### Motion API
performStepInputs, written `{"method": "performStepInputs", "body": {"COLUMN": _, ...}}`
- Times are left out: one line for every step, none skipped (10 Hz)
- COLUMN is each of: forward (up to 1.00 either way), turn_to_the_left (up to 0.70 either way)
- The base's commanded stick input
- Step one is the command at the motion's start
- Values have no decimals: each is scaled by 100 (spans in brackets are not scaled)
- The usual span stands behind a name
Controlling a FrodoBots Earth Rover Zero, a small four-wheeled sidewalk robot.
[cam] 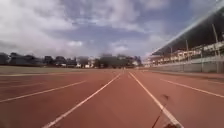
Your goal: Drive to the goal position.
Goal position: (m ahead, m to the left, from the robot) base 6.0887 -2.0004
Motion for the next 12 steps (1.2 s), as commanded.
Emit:
{"method": "performStepInputs", "body": {"forward": 70, "turn_to_the_left": -24}}
{"method": "performStepInputs", "body": {"forward": 70, "turn_to_the_left": -35}}
{"method": "performStepInputs", "body": {"forward": 70, "turn_to_the_left": -35}}
{"method": "performStepInputs", "body": {"forward": 70, "turn_to_the_left": -35}}
{"method": "performStepInputs", "body": {"forward": 70, "turn_to_the_left": -35}}
{"method": "performStepInputs", "body": {"forward": 70, "turn_to_the_left": -35}}
{"method": "performStepInputs", "body": {"forward": 70, "turn_to_the_left": -35}}
{"method": "performStepInputs", "body": {"forward": 70, "turn_to_the_left": -35}}
{"method": "performStepInputs", "body": {"forward": 70, "turn_to_the_left": -35}}
{"method": "performStepInputs", "body": {"forward": 70, "turn_to_the_left": -35}}
{"method": "performStepInputs", "body": {"forward": 70, "turn_to_the_left": -35}}
{"method": "performStepInputs", "body": {"forward": 70, "turn_to_the_left": -35}}
